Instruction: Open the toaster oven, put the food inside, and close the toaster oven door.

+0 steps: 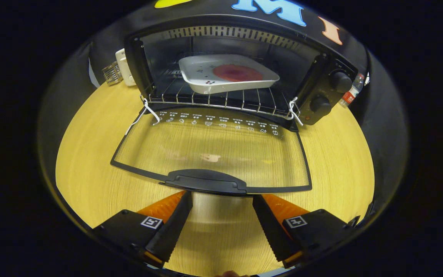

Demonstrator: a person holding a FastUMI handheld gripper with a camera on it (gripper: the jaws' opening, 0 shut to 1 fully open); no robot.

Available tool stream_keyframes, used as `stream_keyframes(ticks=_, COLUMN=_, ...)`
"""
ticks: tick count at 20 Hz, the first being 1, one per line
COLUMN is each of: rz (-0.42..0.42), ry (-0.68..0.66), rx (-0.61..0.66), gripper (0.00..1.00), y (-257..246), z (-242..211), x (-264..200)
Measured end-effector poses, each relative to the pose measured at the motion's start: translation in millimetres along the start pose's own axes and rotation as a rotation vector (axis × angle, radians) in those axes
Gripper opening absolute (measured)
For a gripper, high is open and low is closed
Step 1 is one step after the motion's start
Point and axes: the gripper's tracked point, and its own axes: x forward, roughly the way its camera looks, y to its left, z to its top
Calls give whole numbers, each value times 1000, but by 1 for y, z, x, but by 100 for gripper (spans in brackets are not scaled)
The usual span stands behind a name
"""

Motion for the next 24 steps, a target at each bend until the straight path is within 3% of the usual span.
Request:
stream_keyframes(ticks=5, rz=19, ry=-28, rx=-18, gripper=100, y=-1, z=6, x=-10)
stream_keyframes(ticks=9, rz=2, ry=-129, rx=-97, gripper=100, y=-4, z=22, x=-36)
stream_keyframes(ticks=14, rz=-4, ry=-250, rx=-97, gripper=100, y=-10, z=50, x=-66)
stream_keyframes(ticks=16, rz=-13, ry=-329, rx=-46, gripper=100, y=-18, z=70, x=-84)
stream_keyframes(ticks=19, rz=39, ry=-432, rx=117, gripper=99, y=-24, z=101, x=-123)
stream_keyframes(ticks=24, rz=40, ry=-661, rx=191, gripper=98, y=-59, z=134, x=-199)
